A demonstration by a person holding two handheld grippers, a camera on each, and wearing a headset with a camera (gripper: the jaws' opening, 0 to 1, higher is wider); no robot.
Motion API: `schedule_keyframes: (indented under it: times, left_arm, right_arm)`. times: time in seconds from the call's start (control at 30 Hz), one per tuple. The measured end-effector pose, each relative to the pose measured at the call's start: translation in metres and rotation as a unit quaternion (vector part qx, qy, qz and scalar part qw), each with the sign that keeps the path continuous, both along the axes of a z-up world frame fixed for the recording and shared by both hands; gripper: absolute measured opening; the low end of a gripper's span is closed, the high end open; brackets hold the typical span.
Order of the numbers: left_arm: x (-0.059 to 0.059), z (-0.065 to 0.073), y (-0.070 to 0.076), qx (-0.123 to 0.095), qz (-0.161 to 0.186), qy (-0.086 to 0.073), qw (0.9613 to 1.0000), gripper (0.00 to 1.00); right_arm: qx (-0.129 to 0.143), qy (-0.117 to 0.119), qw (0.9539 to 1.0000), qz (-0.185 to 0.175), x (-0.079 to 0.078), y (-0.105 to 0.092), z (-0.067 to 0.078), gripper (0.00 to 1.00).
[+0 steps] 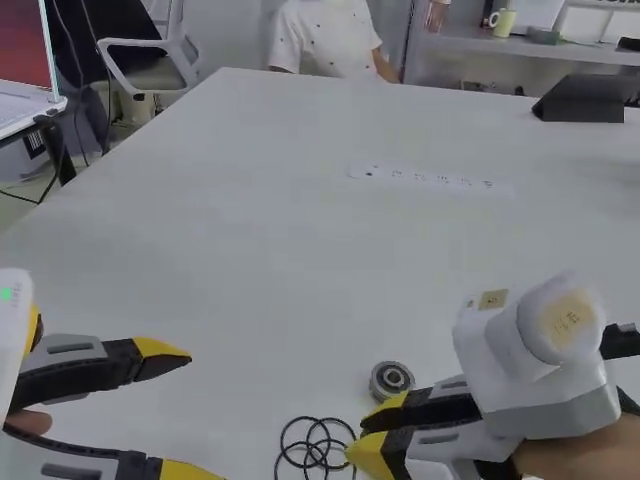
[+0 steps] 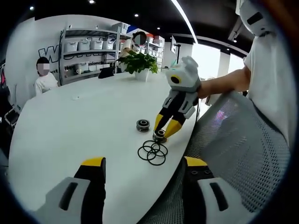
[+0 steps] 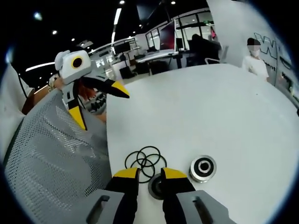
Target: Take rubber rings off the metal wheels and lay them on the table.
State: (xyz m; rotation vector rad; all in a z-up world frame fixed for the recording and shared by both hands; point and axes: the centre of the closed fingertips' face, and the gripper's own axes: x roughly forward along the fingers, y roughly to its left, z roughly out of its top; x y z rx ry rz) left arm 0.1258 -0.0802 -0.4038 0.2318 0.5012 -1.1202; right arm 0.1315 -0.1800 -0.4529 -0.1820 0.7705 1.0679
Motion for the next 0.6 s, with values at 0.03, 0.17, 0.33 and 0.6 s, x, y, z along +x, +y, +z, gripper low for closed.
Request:
schedule_keyframes:
  times: [0.03,0.17,0.33,0.6]
  left_arm:
    - [0.0,0.0,0.0,-0.001,0.0,0.0,1.0,0.64]
    - [-0.001,0.001,-0.001,-0.005,0.002,0.003,1.0,0.64]
    - [-0.001,0.003,-0.002,-0.014,0.005,0.004,0.9999,0.64]
    - [-0.002,0.003,-0.004,-0.018,0.001,0.009,0.9998,0.64]
  right_arm:
    - [0.002,-0.003,1.0,-0.004,0.002,-0.001,0.002,0.16]
    - [0.015,-0.014,0.9997,-0.016,0.008,-0.003,0.011,0.18]
    - [0.013,-0.027,0.9992,-0.025,0.013,-0.006,0.018,0.22]
    - [0.002,-0.064,0.9978,-0.016,0.014,-0.01,0.034,0.32]
